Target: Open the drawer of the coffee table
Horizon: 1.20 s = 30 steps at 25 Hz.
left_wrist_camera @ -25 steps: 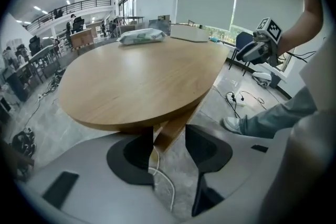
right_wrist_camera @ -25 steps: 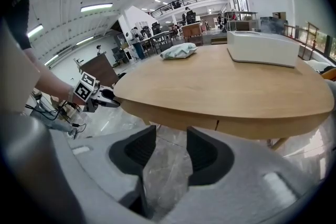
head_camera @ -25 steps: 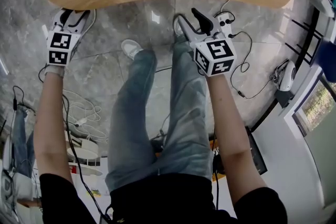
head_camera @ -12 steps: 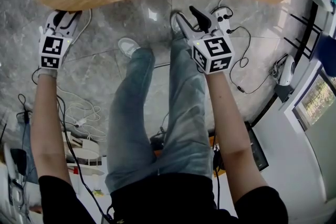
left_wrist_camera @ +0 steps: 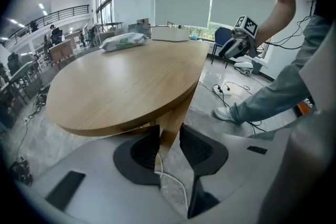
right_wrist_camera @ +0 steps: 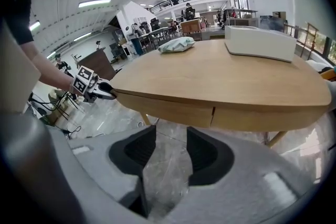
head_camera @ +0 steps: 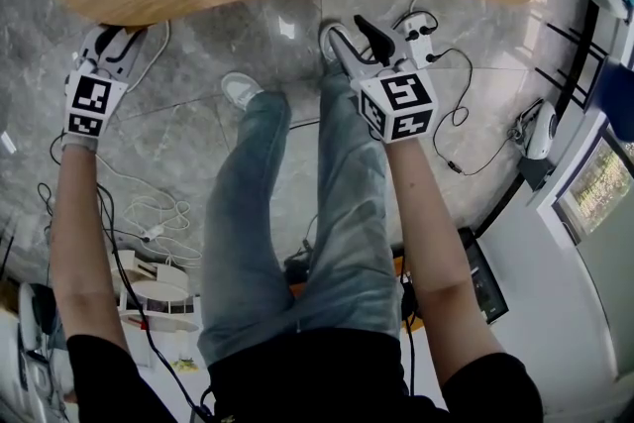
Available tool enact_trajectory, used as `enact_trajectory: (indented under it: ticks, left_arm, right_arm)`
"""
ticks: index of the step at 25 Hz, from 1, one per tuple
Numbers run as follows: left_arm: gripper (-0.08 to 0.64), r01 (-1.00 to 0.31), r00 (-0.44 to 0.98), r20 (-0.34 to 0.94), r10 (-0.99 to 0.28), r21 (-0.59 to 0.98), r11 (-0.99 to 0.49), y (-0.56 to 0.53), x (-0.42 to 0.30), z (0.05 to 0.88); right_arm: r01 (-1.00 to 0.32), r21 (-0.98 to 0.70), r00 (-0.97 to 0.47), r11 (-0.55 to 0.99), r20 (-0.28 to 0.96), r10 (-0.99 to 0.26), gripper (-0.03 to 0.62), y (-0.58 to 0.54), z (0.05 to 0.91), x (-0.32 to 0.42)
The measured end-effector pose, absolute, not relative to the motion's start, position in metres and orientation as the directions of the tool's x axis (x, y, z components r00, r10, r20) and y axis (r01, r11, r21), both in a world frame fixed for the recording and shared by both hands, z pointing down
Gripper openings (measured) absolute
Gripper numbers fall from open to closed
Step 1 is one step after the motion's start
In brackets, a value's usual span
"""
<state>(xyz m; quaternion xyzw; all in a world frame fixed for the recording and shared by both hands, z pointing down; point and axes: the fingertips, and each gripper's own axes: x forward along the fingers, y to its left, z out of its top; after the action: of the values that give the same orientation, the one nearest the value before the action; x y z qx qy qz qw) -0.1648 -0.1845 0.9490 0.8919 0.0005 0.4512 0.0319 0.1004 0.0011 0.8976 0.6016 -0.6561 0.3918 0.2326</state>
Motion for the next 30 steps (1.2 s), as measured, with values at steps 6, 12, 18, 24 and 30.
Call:
enact_trajectory:
  ticks: [6,12,18,24,30]
  left_arm:
    - [0.127,0.009,0.589,0.806,0.053,0.059,-0.998,-0.161,-0.172,0.948]
    - [0.129,-0.012,0.591,0.805,0.044,0.063,-0.998,-0.144,-0.182,0.947]
    - [0.132,-0.039,0.591,0.806,0.029,0.064,-0.997,-0.143,-0.182,0.947]
    - [0.132,-0.035,0.579,0.815,0.033,0.066,-0.997,-0.142,-0.182,0.947]
    - [0.135,-0.045,0.565,0.824,0.03,0.067,-0.997,-0.143,-0.182,0.948]
  right_arm:
    - [-0.973,-0.227,-0.163,-0.03,0.779,-0.605,0.184,0.002,0.897,0.101]
    - [-0.984,-0.169,-0.107,-0.056,0.816,-0.569,0.259,0.009,0.913,0.114]
    - [-0.997,-0.078,-0.078,0.023,0.841,-0.535,0.285,0.015,0.924,0.119]
    - [-0.993,-0.032,-0.083,0.112,0.863,-0.499,0.301,0.003,0.935,0.133]
    - [-0.967,-0.021,-0.134,0.255,0.889,-0.438,0.269,-0.009,0.948,0.129]
